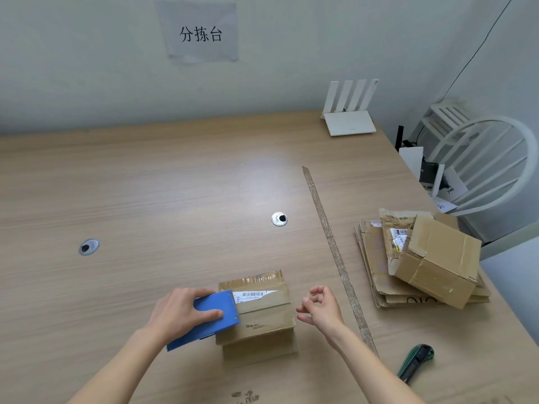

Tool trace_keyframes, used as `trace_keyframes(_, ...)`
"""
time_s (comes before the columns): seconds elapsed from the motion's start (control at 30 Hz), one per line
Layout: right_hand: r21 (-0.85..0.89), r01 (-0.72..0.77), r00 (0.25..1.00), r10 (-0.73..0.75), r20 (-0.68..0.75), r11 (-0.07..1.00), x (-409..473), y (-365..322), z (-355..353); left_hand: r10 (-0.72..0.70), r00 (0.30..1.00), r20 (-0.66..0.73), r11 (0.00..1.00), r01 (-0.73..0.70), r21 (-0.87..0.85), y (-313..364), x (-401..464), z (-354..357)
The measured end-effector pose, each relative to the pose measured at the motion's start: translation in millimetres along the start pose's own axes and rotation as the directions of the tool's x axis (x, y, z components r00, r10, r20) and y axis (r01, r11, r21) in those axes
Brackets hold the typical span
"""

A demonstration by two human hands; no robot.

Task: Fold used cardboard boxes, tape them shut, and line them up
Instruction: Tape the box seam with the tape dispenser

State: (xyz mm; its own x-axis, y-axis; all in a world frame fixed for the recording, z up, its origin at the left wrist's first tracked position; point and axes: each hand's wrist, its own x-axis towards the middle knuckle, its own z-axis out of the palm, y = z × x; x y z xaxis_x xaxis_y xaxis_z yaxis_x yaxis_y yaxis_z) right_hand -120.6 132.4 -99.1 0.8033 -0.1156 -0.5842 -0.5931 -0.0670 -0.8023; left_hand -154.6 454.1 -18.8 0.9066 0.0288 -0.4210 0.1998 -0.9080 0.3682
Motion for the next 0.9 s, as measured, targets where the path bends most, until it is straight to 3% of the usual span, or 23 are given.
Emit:
trace_keyframes(0.17, -0.032, -0.068, 0.997, 0.067, -0.033, 0.997, 17, 13, 3, 0.006, 1.000, 0.012, 1.000, -0.006, -0.014, 4, -1, -2)
trace_keyframes(0.37, -0.357, -0.140, 0.990, 0.119, -0.081, 0.924, 27, 36, 8, 0.004, 1.000, 0.002, 0.999, -0.004, -0.053, -3, -1, -2)
trace_keyframes(0.5, -0.374, -0.115, 0.993, 0.100, -0.059, 0.920, 24, 40, 12, 0.020, 1.000, 0.005, 0.997, -0.020, -0.074, -3, -2, -4)
trace_keyframes(0.57, -0.413, -0.051, 0.997, 0.020, -0.079, 0.909, 22, 34, 10, 0.028, 1.000, 0.007, 0.997, -0.027, -0.079, -1, -2, -4)
trace_keyframes(0.7, -0.563, 0.237, 0.912, -0.381, -0.152, 0.792, 5, 4, 10, 0.039, 0.999, 0.012, 0.996, -0.038, -0.079, 1, -1, -4)
trace_keyframes(0.8, -0.632, 0.528, 0.805, -0.573, 0.157, 0.568, -13, -17, 33, 0.040, 0.999, 0.024, 0.996, -0.038, -0.078, 0, 0, -4)
trace_keyframes(0.9, -0.612, 0.702, 0.710, -0.429, 0.559, 0.365, -18, -18, 58, 0.038, 0.999, 0.020, 0.997, -0.037, -0.071, -1, 2, -4)
